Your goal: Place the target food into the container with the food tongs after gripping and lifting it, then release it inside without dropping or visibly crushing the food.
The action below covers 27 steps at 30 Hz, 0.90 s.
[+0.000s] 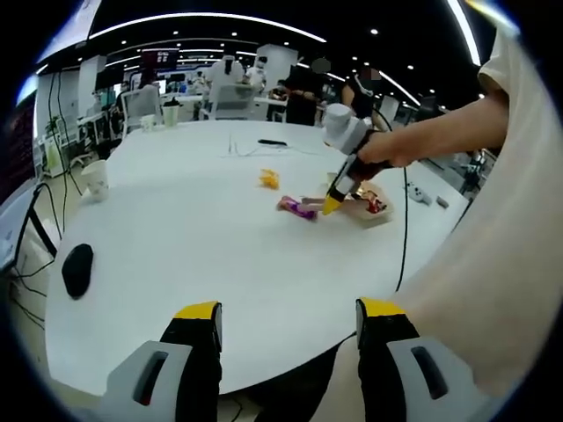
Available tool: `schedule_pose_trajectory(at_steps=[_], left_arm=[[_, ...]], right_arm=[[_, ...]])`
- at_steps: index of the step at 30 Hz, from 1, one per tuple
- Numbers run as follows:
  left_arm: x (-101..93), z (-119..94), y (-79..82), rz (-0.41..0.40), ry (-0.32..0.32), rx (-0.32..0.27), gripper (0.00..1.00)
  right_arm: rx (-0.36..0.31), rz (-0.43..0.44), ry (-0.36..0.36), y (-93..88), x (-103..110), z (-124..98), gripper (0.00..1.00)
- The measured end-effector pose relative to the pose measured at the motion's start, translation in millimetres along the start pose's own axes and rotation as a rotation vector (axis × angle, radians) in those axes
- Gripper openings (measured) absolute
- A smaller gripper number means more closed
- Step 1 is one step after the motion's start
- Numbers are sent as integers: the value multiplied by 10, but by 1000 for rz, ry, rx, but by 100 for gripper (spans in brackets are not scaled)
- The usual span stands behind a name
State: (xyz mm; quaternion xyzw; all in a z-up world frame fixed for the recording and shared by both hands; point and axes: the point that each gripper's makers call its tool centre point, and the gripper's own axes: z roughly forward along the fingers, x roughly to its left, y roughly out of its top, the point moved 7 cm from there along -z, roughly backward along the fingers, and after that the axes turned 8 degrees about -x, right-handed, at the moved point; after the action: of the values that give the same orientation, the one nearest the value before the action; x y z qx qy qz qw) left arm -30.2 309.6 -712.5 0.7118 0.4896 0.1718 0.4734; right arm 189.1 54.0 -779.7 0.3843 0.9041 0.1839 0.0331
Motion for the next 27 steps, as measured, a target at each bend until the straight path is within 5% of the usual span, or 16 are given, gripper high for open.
schedule_pose_trajectory(at_steps=[16, 27], left_arm=[[22, -65, -81, -33, 20, -2, 61], [3, -85, -65, -31, 31, -10, 61]], right_arm=[[38, -52, -4, 118, 95, 126, 20], [-30, -90, -35, 155, 55, 113, 16]])
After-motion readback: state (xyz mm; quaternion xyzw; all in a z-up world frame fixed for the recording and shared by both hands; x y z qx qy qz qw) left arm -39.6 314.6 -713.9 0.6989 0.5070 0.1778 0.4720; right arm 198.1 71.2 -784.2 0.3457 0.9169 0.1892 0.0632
